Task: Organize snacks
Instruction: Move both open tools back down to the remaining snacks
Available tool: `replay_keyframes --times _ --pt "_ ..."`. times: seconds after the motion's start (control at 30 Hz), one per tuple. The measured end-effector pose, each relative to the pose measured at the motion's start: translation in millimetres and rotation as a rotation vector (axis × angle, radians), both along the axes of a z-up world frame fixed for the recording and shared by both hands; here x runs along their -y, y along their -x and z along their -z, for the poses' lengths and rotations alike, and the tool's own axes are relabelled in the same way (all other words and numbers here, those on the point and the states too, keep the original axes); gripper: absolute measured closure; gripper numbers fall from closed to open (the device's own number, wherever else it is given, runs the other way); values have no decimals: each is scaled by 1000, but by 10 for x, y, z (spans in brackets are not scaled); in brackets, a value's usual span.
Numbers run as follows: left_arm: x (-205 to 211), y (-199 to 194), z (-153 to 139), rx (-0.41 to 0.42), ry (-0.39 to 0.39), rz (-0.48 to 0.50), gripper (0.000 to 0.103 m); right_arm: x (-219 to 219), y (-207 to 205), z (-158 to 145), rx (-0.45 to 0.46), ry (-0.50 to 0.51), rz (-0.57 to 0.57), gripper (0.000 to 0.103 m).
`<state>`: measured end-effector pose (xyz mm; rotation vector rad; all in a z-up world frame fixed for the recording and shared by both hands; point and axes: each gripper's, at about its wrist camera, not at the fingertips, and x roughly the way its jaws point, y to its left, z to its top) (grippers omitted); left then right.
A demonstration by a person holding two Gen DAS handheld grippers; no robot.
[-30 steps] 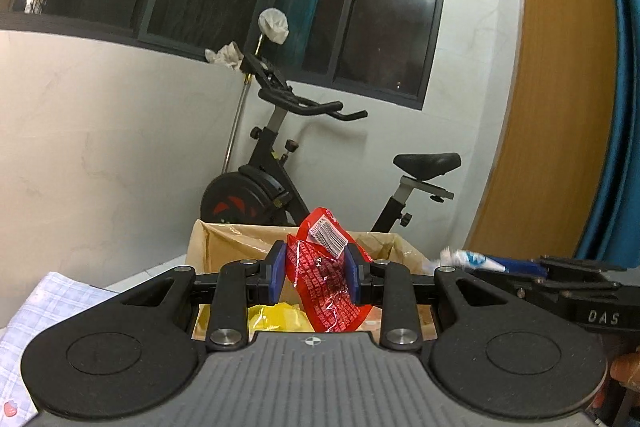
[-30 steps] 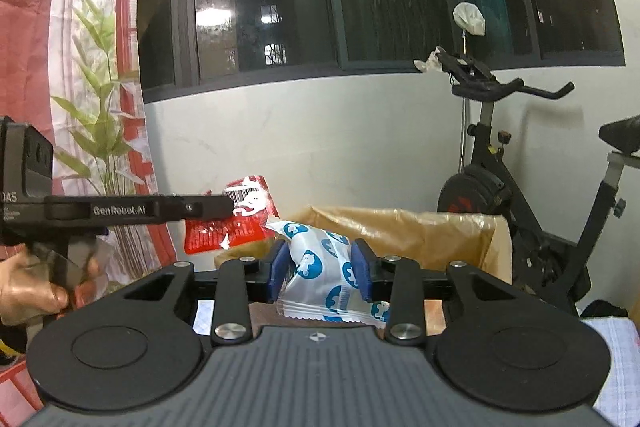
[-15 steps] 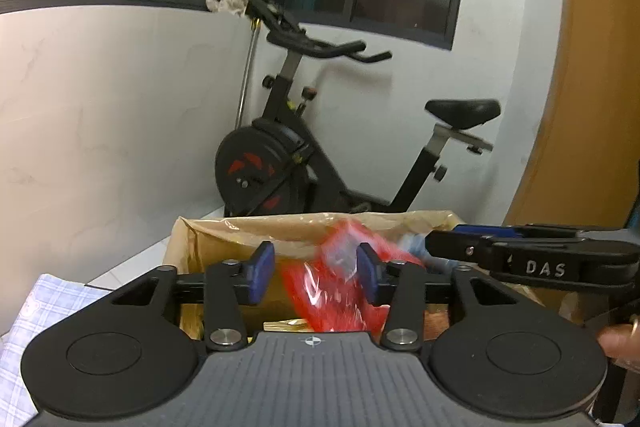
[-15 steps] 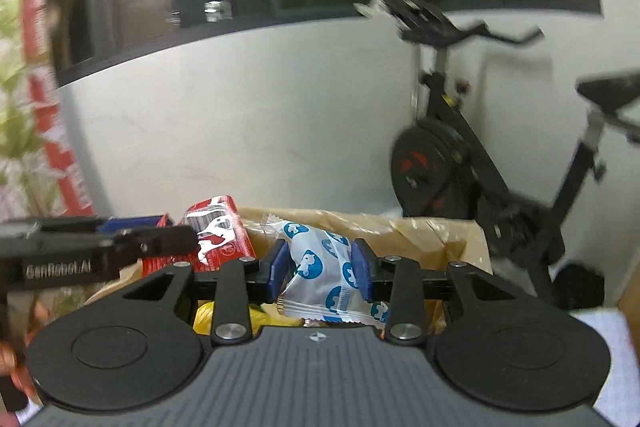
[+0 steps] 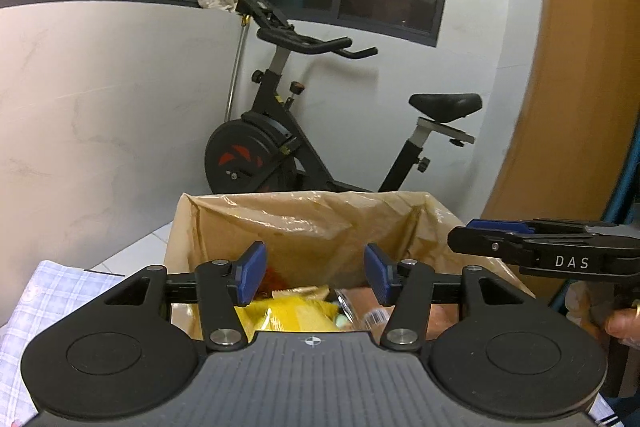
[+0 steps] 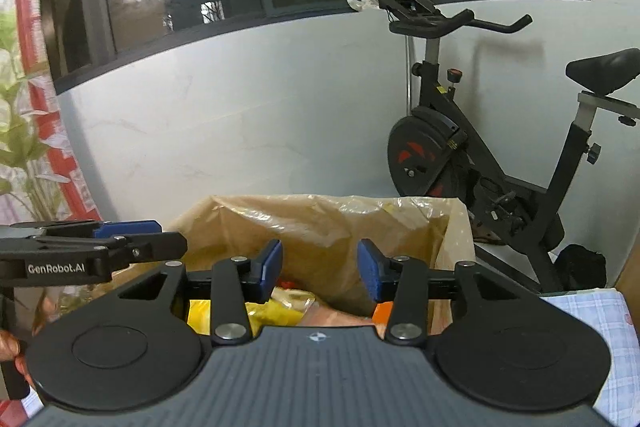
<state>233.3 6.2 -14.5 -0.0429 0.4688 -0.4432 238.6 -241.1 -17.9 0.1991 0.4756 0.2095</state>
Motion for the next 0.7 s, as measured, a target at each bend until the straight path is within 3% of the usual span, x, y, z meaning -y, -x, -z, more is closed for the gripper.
replay_keyframes --times 0.2,0.37,0.7 --pt "-92 433 58 -1 20 11 47 24 486 2 56 19 -14 58" --pt "-92 744 347 -57 45 6 47 42 858 59 85 24 -18 58" --pt "251 1017 1184 -234 63 68 47 89 1343 588 -37 27 -4 58"
